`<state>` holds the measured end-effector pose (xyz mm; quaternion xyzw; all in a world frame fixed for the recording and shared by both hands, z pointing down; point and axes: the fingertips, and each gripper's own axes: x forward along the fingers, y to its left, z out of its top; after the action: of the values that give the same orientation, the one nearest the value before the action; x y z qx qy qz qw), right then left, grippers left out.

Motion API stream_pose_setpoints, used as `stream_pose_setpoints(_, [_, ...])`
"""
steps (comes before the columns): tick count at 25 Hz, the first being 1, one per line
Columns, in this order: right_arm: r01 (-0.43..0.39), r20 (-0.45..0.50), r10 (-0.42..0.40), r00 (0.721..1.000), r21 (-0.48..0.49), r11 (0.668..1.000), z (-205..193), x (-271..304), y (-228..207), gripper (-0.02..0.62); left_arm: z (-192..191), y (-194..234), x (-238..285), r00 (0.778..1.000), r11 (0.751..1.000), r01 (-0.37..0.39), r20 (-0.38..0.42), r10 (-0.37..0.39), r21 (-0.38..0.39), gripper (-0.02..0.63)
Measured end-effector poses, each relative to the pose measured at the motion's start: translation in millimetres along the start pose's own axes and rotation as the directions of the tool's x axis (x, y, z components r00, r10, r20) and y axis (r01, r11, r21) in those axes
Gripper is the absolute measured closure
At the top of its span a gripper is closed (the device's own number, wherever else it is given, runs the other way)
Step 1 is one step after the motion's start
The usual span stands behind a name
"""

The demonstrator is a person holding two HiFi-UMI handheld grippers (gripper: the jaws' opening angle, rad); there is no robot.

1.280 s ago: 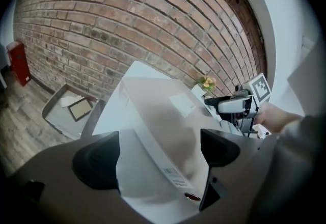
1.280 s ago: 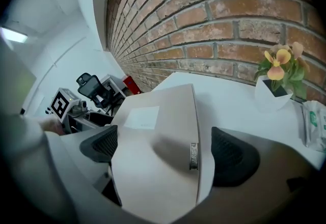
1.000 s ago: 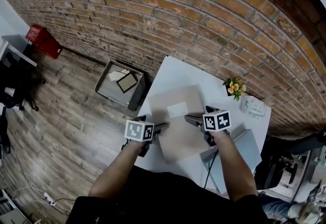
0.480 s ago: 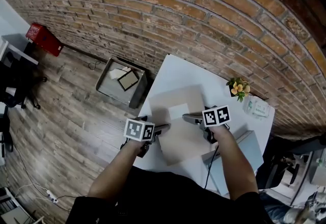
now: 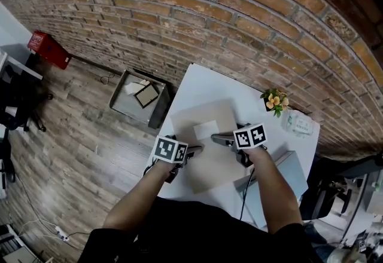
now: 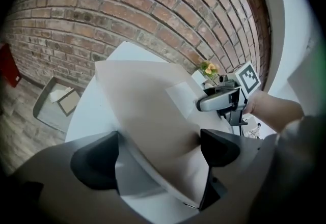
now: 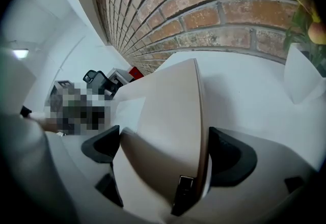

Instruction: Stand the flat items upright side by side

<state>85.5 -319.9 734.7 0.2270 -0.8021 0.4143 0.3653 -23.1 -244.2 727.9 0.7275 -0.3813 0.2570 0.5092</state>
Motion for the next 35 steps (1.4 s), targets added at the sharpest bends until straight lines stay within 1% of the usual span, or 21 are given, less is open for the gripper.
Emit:
stream_pose_setpoints(2, [0.002,-0.002,-0.002,1.0,0.004,1.0,-1.7,-1.9,1.6,0.035,0.5,-0.1,-2.4,1.0,1.0,0.004,0.004,-0.004,0.008,0.095])
stream_pose_setpoints(4, [0.004,-0.014,-0.004,1.0,-0.002,1.0,-7.4,-4.4,6.8,0.035,-1.2,-0.3,-6.5,1.0,0.999,0.001,0.005,-0.001,0.034,0.097])
stream_pose_setpoints(7, [0.012,-0.018,-0.013,1.0,-0.038,0.999,-13.9,-12.2,14.8,0.037,-3.6,-3.3,-13.2,1.0,0.998,-0.002,0.001,0.002,0.069,0.097])
stream_pose_setpoints(11, [0.051,0.012,-0.05,0.999,-0.102,0.993,-12.2,-29.2,19.9,0.057,3.8,-11.2,-20.3,1.0,0.992,-0.014,0.021,0.011,0.129,0.097])
stream_pose_setpoints(14, [0.078,0.058,-0.071,0.996,-0.126,0.989,-6.7,-45.6,22.7,0.074,13.9,-18.6,-27.4,0.999,0.981,-0.031,0.042,0.023,0.191,0.098])
stream_pose_setpoints(17, [0.109,0.145,-0.092,0.985,-0.117,0.987,1.1,-64.0,25.4,0.116,23.4,-26.2,-34.8,0.997,0.966,-0.06,0.058,0.046,0.252,0.098])
stream_pose_setpoints(21, [0.139,0.251,-0.107,0.962,-0.114,0.984,7.0,-88.4,32.8,0.143,35.0,-42.2,-45.6,0.992,0.936,-0.109,0.093,0.082,0.335,0.098])
stream_pose_setpoints(27, [0.211,0.352,-0.149,0.924,-0.145,0.967,6.7,-129.7,43.1,0.147,48.9,-73.1,-58.5,0.977,0.876,-0.191,0.168,0.128,0.444,0.098])
stream_pose_setpoints(31, [0.237,0.419,-0.144,0.896,-0.178,0.955,5.4,-159.0,53.1,0.162,55.9,-92.2,-69.4,0.962,0.836,-0.248,0.228,0.152,0.49,0.098])
stream_pose_setpoints(35, [0.237,0.468,-0.114,0.876,-0.213,0.948,1.8,-182.8,67.3,0.184,57.3,-105.4,-83.6,0.943,0.807,-0.3,0.284,0.172,0.508,0.1])
